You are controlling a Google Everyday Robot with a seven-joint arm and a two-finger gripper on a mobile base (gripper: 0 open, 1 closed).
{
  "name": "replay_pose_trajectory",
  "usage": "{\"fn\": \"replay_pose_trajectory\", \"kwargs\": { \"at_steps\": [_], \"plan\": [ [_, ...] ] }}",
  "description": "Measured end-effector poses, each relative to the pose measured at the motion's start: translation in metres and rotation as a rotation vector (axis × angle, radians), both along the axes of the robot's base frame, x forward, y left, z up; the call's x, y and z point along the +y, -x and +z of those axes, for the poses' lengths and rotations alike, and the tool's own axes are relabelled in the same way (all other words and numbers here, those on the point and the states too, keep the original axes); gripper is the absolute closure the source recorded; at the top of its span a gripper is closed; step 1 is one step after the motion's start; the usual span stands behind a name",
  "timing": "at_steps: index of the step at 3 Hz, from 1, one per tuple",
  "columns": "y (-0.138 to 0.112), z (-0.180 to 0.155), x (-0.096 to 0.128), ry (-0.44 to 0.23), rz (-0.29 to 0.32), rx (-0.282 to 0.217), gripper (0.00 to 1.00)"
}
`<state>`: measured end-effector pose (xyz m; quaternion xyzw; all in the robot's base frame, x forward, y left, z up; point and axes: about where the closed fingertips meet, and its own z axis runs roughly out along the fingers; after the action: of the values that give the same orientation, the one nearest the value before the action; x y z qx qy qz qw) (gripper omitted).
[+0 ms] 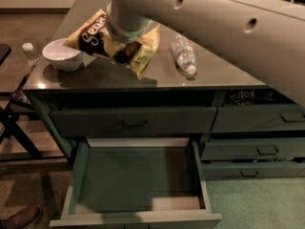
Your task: Pick brown chip bag from middle drawer and place on counter
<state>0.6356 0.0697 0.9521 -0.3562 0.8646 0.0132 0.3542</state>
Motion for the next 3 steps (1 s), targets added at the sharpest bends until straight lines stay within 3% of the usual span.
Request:
{"fn": "replay_pose_trajectory", "kwargs": {
  "at_steps": [3],
  "plan": [
    [-0.060, -0.050, -0.075, 0.057, -0.148, 0.040, 1.00]
  ]
}}
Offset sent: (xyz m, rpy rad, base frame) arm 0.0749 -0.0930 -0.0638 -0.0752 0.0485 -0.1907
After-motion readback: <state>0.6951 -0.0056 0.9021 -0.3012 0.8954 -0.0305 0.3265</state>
